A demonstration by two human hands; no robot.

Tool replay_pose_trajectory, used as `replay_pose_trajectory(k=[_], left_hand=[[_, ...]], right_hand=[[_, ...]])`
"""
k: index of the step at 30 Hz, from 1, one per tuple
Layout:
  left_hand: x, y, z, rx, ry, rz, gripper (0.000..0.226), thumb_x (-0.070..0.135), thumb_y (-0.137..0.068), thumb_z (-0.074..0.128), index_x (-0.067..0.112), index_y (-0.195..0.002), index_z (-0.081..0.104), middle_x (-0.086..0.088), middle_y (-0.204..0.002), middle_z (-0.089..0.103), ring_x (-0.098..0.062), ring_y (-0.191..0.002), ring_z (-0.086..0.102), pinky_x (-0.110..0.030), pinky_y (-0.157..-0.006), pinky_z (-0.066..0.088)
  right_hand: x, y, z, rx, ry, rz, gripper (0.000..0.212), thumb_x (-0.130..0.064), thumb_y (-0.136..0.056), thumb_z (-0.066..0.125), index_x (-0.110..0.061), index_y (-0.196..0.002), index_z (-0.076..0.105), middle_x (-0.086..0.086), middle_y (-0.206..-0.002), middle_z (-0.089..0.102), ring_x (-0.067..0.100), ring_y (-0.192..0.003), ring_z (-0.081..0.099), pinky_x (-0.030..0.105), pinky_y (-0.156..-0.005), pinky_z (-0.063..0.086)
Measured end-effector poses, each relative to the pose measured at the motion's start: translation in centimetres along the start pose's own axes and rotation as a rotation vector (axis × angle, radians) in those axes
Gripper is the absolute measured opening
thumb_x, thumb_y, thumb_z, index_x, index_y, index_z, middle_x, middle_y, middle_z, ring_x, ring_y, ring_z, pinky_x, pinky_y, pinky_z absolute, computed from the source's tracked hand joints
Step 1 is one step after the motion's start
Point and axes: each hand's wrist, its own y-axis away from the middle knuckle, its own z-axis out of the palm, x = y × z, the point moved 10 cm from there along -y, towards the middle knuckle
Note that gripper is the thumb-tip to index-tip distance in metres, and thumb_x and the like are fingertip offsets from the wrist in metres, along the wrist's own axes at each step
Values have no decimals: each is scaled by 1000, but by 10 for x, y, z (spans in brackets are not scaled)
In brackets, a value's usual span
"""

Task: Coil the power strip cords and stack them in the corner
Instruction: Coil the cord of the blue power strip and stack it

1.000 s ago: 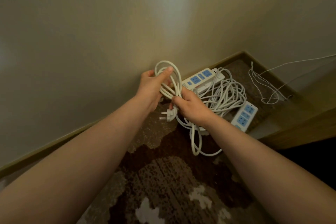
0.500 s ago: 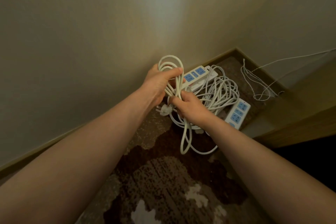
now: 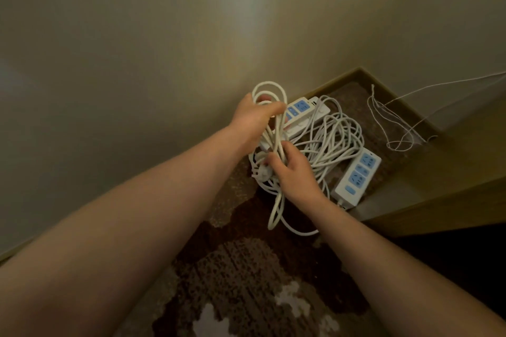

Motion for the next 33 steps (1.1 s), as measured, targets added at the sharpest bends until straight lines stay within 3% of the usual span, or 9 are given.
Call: replay_pose_trajectory(k=[4, 7, 10, 11, 15, 18, 22, 27, 33], left_hand=[[4, 3, 15, -184, -168, 10, 6, 10, -86, 60, 16, -89, 59, -10, -88, 67, -28, -88, 68, -43, -85, 53], [0, -3, 15, -251, -245, 44, 17, 7, -92, 50, 16, -101, 61, -12, -107, 65, -30, -104, 62, -44, -96, 47], [-6, -1, 5, -234, -451, 117, 31, -1, -92, 47, 8, -120, 59, -6, -114, 62, -16, -105, 57, -9, -79, 48], [-11, 0, -2, -209, -559, 132, 35, -1, -92, 47, 5, -125, 56, -7, -120, 61, -14, -108, 56, -5, -79, 45], [-31, -6, -12, -205, -870, 177, 41, 9, -94, 44, 15, -134, 52, -6, -136, 55, -19, -122, 53, -33, -104, 42], [-29, -23, 2, -243, -1119, 303, 41, 18, -95, 45, 23, -136, 49, -7, -139, 49, -23, -125, 48, -30, -102, 36], [-49, -46, 33, -428, -1343, 340, 44, 24, -97, 43, 24, -141, 41, -12, -151, 31, -30, -135, 34, -33, -110, 26], [-73, -67, 38, -592, -1626, 338, 51, 22, -97, 37, 26, -147, 27, -11, -158, 13, -33, -140, 22, -39, -115, 21], [-67, -81, 46, -694, -1650, 314, 47, 36, -100, 29, 28, -147, 28, -7, -158, 18, -28, -141, 25, -39, -115, 22]], right_hand=[[10, 2, -4, 65, -88, 31, 15, -22, -104, 48, -19, -110, 62, 0, -83, 65, 3, -73, 63, 14, -63, 46], [12, -9, -15, 140, -39, 65, 14, -25, -103, 47, -20, -105, 60, -8, -81, 62, -1, -68, 59, 17, -59, 44], [13, -17, -33, 240, -40, 108, 21, -28, -103, 46, -18, -113, 61, -3, -93, 66, 9, -81, 64, 28, -69, 50], [16, -18, -39, 286, -50, 135, 22, -28, -103, 46, -18, -114, 62, -1, -94, 67, 13, -83, 64, 31, -71, 50], [35, -16, -50, 403, -39, 258, 20, -28, -101, 45, -15, -102, 60, -1, -83, 60, 18, -74, 60, 37, -68, 46], [39, -19, -58, 458, -24, 297, 21, -30, -101, 44, -15, -101, 59, 0, -86, 60, 19, -78, 61, 41, -73, 49], [31, -35, -77, 573, 64, 315, 25, -31, -101, 41, -13, -106, 57, -6, -82, 54, 15, -77, 57, 33, -70, 37], [52, -52, -96, 630, 155, 516, 35, -29, -103, 36, -7, -126, 52, 10, -114, 61, 28, -98, 59, 36, -80, 43], [83, -78, -109, 610, 268, 660, 37, -23, -103, 37, -4, -132, 50, 17, -122, 63, 35, -107, 60, 34, -74, 37]])
